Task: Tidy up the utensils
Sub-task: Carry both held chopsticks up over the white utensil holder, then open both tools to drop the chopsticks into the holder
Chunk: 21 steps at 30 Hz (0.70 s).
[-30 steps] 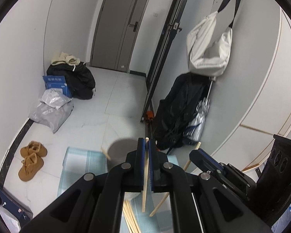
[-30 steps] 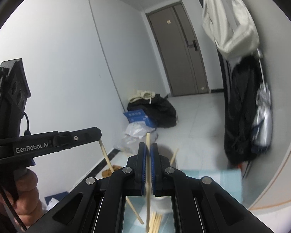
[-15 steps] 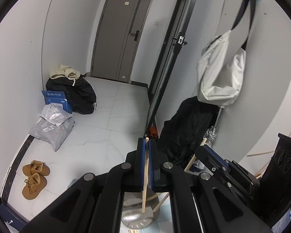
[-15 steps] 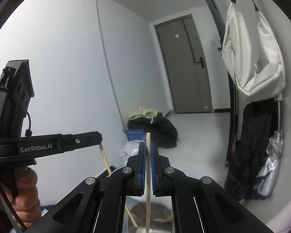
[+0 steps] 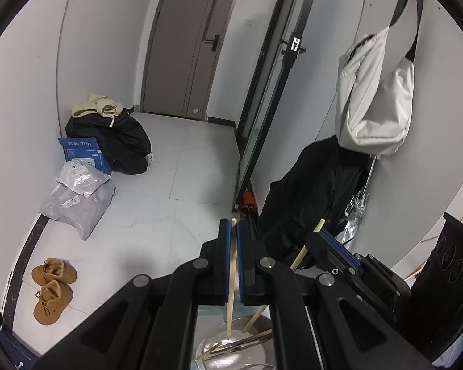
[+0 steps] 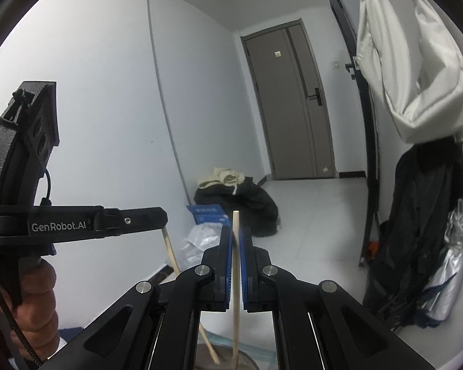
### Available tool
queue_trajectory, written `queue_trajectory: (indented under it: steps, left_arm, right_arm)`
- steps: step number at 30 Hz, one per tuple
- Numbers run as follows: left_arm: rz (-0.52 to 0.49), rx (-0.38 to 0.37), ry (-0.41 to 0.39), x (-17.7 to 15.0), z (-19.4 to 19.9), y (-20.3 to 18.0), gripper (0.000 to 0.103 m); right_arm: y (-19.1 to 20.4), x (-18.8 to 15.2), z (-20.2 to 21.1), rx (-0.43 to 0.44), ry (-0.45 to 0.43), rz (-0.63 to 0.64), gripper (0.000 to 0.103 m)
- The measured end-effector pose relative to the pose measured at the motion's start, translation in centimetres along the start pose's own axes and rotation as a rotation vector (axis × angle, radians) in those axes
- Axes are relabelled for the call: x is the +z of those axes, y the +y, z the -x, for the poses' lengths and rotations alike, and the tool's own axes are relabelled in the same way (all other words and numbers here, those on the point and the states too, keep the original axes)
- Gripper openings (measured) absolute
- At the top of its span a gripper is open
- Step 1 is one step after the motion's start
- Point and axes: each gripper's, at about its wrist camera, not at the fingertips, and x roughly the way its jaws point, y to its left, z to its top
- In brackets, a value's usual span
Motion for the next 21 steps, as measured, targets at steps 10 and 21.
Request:
queue_trajectory:
  steps: [10,21]
  left_arm:
    - [-0.027,-0.032,0.036,-0.9,-0.7,0.2,0.001]
    - [0.019,-0.055,0.102,-2.3,-0.9,0.7,0.001]
  right_arm:
    - [0.0,-2.5,0.0,0.056,0.038,0.049,0.004]
    - [0.2,-5.2,0.7,0.079,0.122,0.041,0.006]
